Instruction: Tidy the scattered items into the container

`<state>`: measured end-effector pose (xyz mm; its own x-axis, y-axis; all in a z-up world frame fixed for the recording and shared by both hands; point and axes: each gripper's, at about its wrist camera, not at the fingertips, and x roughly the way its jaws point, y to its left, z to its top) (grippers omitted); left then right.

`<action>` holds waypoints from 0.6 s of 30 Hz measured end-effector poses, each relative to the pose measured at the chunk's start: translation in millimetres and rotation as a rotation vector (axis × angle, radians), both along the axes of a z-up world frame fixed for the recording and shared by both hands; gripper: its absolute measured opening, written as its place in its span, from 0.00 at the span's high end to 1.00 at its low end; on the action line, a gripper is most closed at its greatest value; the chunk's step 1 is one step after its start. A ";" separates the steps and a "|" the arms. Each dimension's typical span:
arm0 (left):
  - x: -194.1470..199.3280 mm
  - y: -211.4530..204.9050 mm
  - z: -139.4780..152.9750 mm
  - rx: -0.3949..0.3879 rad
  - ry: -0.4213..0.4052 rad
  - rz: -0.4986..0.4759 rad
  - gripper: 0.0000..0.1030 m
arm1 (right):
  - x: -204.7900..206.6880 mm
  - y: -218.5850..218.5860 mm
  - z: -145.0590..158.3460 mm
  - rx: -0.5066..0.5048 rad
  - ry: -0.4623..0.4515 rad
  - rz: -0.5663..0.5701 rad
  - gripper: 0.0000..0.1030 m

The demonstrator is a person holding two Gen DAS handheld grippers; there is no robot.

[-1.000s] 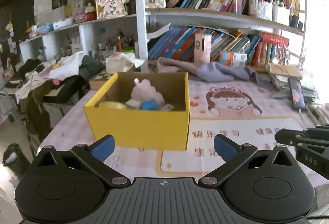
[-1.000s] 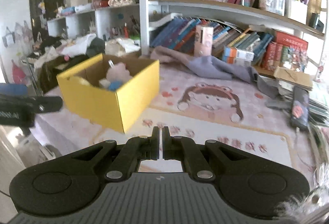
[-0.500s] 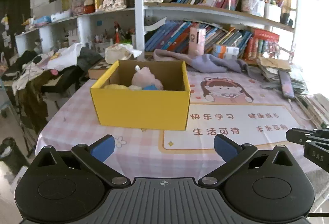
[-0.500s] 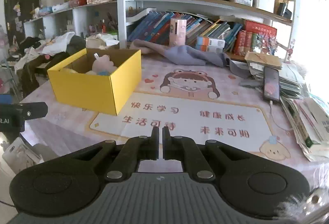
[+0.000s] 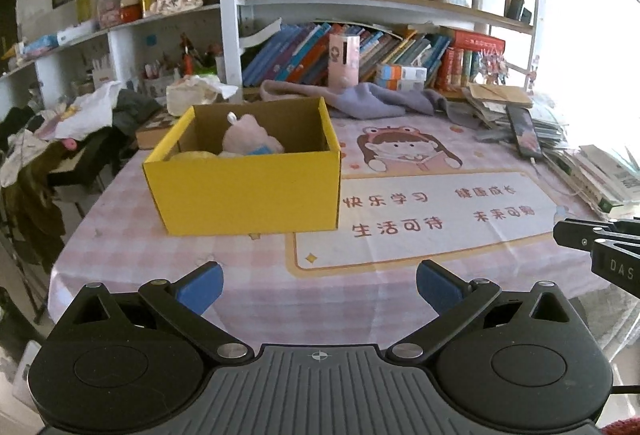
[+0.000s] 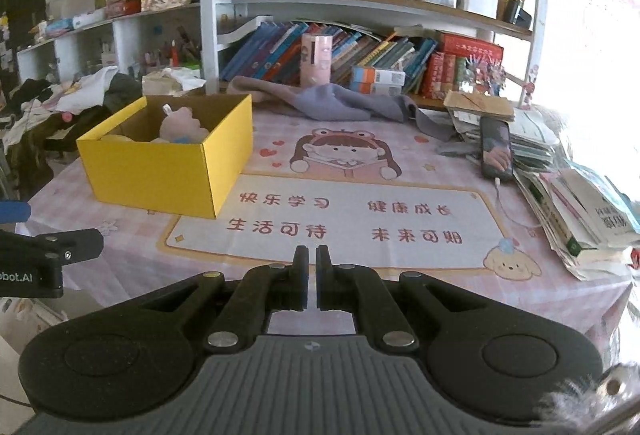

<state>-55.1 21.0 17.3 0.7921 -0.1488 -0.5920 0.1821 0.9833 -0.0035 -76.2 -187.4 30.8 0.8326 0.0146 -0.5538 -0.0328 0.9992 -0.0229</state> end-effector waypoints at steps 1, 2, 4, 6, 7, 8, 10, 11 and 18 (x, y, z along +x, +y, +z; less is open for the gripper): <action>0.1 -0.1 -0.4 0.000 0.001 -0.002 0.00 | -0.5 -0.1 -0.1 0.000 0.000 -0.003 0.95; 0.2 -0.3 -0.8 0.001 0.002 -0.004 0.00 | -0.9 0.0 -0.1 -0.002 0.000 -0.005 0.94; 0.9 -1.1 -1.5 0.003 0.005 -0.007 0.00 | -1.1 0.2 -0.4 -0.004 0.001 -0.005 0.89; 1.3 -2.3 -2.4 0.007 0.010 -0.010 0.00 | -1.4 0.4 -0.9 -0.006 0.002 -0.007 0.81; 1.5 -2.7 -2.8 0.009 0.012 -0.011 0.00 | -1.7 0.8 -1.0 -0.007 0.001 -0.008 0.71; 1.7 -2.9 -3.0 0.010 0.014 -0.011 0.00 | -2.1 1.0 -1.0 -0.009 0.000 -0.009 0.68; 2.6 -3.4 -4.0 0.013 0.022 -0.009 0.00 | -2.6 1.0 -1.3 -0.009 -0.001 -0.009 0.63; 3.1 -3.6 -4.6 0.015 0.026 -0.008 0.00 | -2.7 1.2 -1.4 -0.009 0.000 -0.009 0.62; 4.3 -2.3 -6.6 0.018 0.036 0.009 0.00 | -2.9 3.0 -2.1 -0.008 0.009 -0.001 0.15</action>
<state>-50.9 18.7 10.7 0.7716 -0.1314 -0.6224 0.1736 0.9848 0.0073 -79.0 -184.4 28.8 0.8273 0.0096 -0.5616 -0.0323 0.9990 -0.0306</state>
